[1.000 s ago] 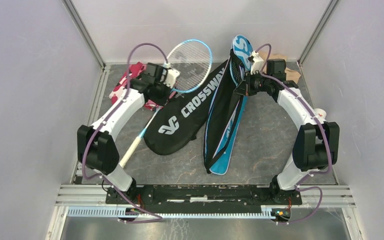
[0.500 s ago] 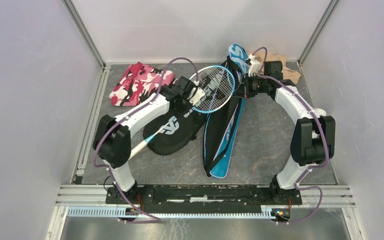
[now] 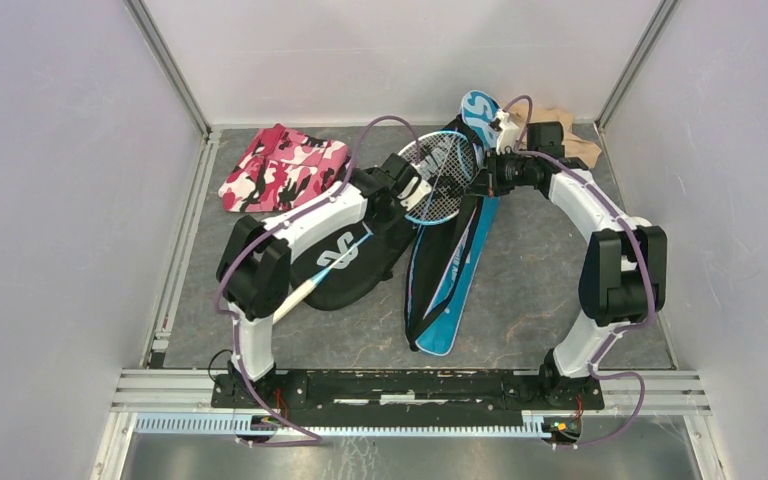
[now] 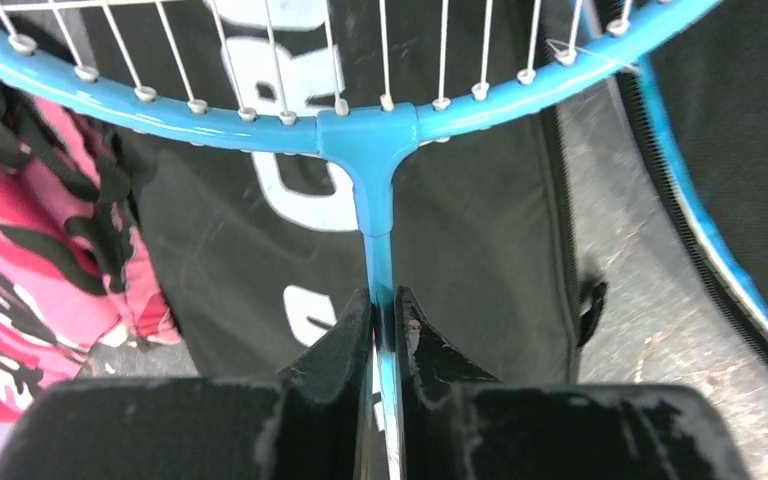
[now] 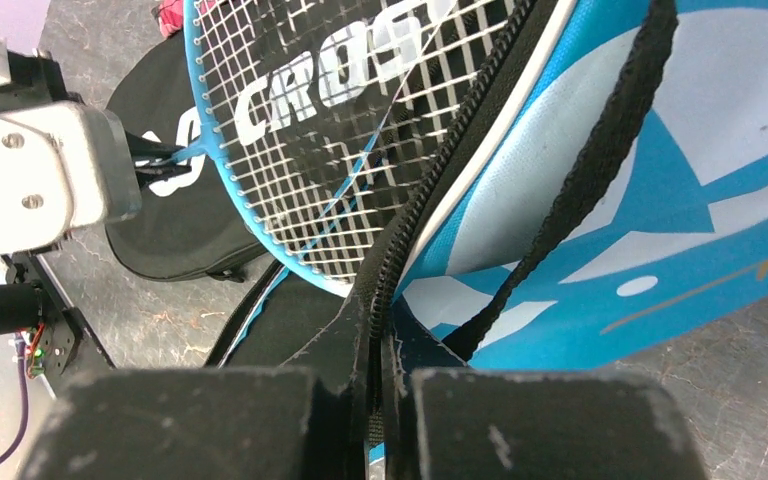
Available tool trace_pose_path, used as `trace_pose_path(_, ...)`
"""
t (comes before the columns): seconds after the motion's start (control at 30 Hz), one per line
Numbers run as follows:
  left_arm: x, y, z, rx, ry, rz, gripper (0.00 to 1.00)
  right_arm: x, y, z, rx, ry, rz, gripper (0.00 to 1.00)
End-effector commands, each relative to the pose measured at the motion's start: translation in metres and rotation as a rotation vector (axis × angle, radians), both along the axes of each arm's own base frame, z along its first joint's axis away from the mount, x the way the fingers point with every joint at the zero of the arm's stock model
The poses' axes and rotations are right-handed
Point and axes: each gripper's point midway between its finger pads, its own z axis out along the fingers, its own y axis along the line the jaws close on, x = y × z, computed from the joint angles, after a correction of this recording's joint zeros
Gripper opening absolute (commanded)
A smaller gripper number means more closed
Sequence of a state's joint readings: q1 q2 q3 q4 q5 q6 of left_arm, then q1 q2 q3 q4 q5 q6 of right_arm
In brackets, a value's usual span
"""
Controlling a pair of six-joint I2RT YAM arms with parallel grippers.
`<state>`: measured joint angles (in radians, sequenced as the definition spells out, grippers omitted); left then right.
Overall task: Pack up the badminton gear
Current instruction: Place the racket in the racket bag.
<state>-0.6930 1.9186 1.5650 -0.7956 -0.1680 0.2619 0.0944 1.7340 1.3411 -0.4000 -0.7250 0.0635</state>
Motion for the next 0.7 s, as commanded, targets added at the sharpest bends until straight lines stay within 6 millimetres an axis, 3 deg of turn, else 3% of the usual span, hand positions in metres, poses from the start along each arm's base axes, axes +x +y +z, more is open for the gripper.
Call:
trace_pose_path(0.0,-0.001,-0.046,0.013,-0.106,0.001,-0.041,0.02,0.017,0.006,0.024,0.015,-0.097,0.023,0.0)
trace_pose_path(0.2,-0.005,-0.079,0.008,-0.191,0.06,-0.058,0.02,0.017,0.009,0.014,0.016,-0.078,0.028,0.0)
trace_pose_path(0.33,-0.016,-0.115,0.007,-0.326,0.178,-0.123,0.02,0.016,0.011,0.008,0.025,-0.066,0.051,0.0)
trace_pose_path(0.47,-0.014,-0.137,0.005,-0.401,0.223,-0.138,0.02,0.015,0.011,0.004,0.02,-0.064,0.065,0.0)
trace_pose_path(0.67,-0.008,-0.156,-0.003,-0.49,0.252,-0.147,0.16,0.013,0.012,0.002,0.01,-0.072,0.106,0.0)
